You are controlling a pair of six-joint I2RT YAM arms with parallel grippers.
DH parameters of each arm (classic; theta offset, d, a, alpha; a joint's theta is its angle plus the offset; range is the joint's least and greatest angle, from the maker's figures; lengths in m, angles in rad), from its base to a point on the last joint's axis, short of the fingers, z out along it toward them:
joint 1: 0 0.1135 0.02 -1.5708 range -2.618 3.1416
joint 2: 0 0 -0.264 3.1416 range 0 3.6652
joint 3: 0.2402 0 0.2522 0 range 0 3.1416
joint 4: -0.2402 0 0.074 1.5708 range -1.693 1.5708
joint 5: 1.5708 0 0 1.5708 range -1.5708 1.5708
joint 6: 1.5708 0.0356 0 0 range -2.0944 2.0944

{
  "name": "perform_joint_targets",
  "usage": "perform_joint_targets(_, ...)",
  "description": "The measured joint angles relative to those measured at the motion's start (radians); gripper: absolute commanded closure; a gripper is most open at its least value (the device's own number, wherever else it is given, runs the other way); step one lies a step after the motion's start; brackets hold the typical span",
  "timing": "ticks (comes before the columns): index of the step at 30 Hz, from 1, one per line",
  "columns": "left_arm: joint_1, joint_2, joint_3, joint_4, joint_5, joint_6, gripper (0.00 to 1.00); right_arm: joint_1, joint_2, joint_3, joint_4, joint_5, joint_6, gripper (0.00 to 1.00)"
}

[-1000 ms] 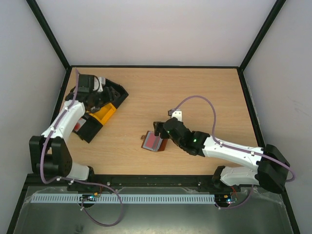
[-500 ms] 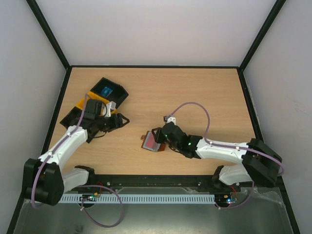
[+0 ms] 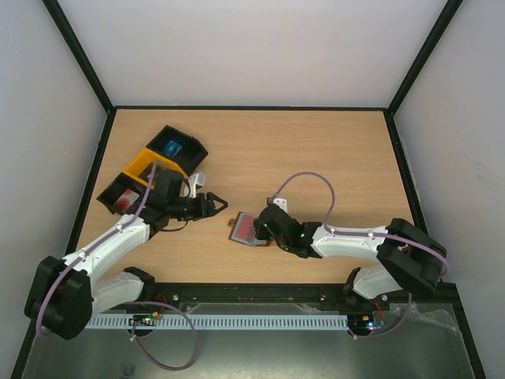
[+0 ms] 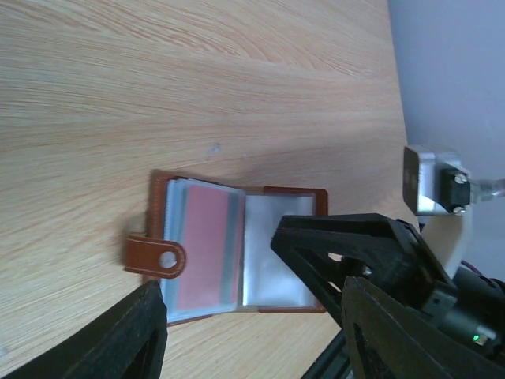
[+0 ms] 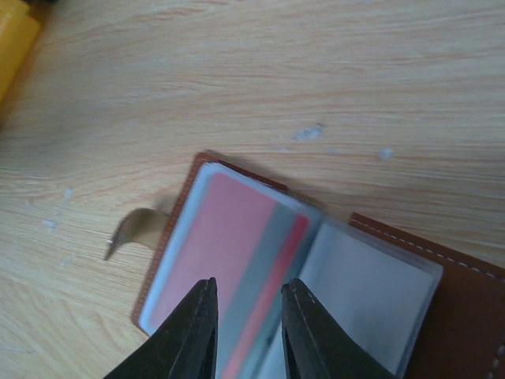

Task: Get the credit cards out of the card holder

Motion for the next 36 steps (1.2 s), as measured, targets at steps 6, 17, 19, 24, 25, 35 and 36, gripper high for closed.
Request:
perform_joint_targets(6,-0.056,0.083,-0.009,0.112,0.009,-0.052,0.42,0.0,-0.01,-0.053,0.008,0.011,0.002,0.8)
perform_joint_targets(17,-0.103,0.361,0.007,0.322,0.072,-0.098,0.57,-0.021,-0.014,-0.206,0.208,0.005,-0.017,0.92)
perform_joint_targets(19,-0.107,0.409,0.008,0.333,0.07,-0.095,0.58,-0.036,-0.014,-0.223,0.241,-0.002,-0.039,0.93)
perform_joint_targets(24,-0.111,0.443,0.008,0.336,0.043,-0.082,0.71,-0.066,-0.013,-0.235,0.333,-0.008,-0.122,0.94)
perform_joint_targets(25,-0.111,0.448,0.007,0.341,0.037,-0.079,0.74,-0.076,-0.013,-0.24,0.352,-0.01,-0.142,0.94)
perform_joint_targets(35,-0.111,0.477,-0.085,0.38,-0.012,-0.071,0.82,-0.131,-0.034,-0.182,0.308,-0.093,-0.229,0.96)
perform_joint_targets(36,-0.111,0.476,-0.088,0.386,-0.014,-0.071,0.82,-0.131,-0.062,-0.176,0.287,-0.1,-0.22,0.96)
